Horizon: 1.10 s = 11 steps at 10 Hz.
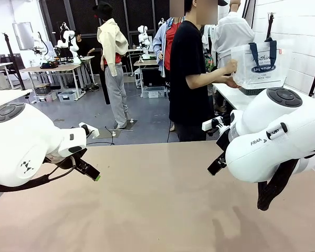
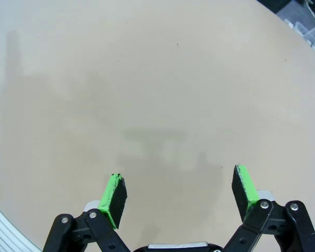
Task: Transfer purchased items from the store into the shopping bag.
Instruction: Open the Reusable shopping bag in the center of the table.
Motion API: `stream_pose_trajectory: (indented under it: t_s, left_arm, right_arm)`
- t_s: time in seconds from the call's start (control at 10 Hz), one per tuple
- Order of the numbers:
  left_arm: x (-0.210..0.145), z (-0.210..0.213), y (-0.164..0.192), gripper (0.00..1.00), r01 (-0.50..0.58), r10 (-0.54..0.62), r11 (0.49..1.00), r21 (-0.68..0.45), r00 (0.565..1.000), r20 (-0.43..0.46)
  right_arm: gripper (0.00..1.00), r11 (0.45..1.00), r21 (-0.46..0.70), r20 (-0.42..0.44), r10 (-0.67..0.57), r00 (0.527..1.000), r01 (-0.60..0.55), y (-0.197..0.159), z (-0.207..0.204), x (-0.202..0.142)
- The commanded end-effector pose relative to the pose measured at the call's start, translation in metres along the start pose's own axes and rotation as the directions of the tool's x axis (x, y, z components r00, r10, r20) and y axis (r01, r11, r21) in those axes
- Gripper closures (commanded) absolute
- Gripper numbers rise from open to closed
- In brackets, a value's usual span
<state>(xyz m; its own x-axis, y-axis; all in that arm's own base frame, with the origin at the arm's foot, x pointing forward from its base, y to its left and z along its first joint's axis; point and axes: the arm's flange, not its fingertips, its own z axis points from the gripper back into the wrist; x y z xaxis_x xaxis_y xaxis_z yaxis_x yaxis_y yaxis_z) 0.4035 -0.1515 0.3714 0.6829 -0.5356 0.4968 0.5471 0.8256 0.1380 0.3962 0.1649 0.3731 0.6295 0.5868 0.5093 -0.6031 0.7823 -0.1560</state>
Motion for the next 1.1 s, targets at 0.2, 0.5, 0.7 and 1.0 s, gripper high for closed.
stream_pose_trajectory:
  t_s: [0.2,0.5,0.7,1.0]
  left_arm:
    - [-0.0002,0.0000,0.0006,0.00,-0.001,0.001,1.000,0.001,1.000,0.000]
    - [-0.0002,0.0000,0.0006,0.00,-0.001,0.001,1.000,0.001,1.000,0.000]
    - [-0.0002,0.0000,0.0006,0.00,-0.001,0.001,1.000,0.001,1.000,0.000]
    - [-0.0002,0.0000,0.0006,0.00,-0.001,0.001,1.000,0.001,1.000,0.000]
  right_arm:
    - [0.00,1.000,-0.001,0.000,0.002,1.000,-0.002,0.0008,-0.0001,0.0002]
    - [0.00,1.000,-0.001,0.000,0.002,1.000,-0.002,0.0008,-0.0001,0.0002]
    - [0.00,1.000,-0.001,0.000,0.002,1.000,-0.002,0.0008,-0.0001,0.0002]
    - [0.00,1.000,-0.001,0.000,0.002,1.000,-0.002,0.0008,-0.0001,0.0002]
